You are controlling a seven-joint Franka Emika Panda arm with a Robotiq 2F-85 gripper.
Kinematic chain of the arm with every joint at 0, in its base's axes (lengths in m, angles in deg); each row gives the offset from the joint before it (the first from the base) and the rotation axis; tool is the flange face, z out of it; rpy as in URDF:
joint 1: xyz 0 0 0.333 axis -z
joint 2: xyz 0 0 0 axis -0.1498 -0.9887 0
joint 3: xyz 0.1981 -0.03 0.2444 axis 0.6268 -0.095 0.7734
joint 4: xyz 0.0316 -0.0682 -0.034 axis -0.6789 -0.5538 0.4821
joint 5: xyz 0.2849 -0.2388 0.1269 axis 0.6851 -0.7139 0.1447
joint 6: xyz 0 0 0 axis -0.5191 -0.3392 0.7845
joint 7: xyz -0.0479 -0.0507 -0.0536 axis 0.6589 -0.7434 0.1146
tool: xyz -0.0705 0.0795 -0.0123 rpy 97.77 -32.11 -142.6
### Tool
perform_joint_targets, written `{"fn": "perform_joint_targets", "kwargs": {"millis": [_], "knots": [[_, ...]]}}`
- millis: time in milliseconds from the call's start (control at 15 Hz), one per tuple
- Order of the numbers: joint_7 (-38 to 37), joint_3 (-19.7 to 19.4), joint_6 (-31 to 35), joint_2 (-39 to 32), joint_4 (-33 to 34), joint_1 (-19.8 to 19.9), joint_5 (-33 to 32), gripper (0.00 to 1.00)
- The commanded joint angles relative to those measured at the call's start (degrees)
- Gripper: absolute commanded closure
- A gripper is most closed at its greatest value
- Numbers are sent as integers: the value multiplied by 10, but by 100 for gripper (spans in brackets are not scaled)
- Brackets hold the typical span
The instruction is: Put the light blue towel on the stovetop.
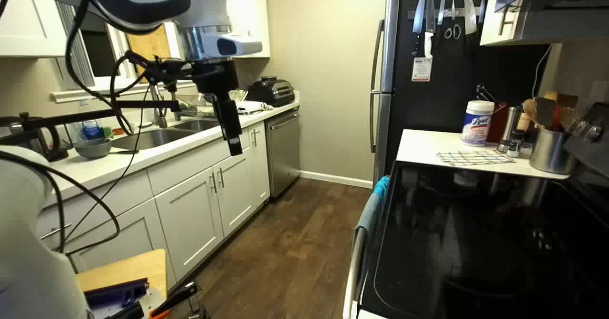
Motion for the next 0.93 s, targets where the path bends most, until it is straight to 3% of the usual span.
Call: {"fn": "perform_joint_targets", "kwargs": {"millis": [0,533,867], "knots": [[1,2,-2,0,1,2,1,0],[1,2,2,-3,3,3,1,0],[11,14,41,-56,39,5,-20,0]]}}
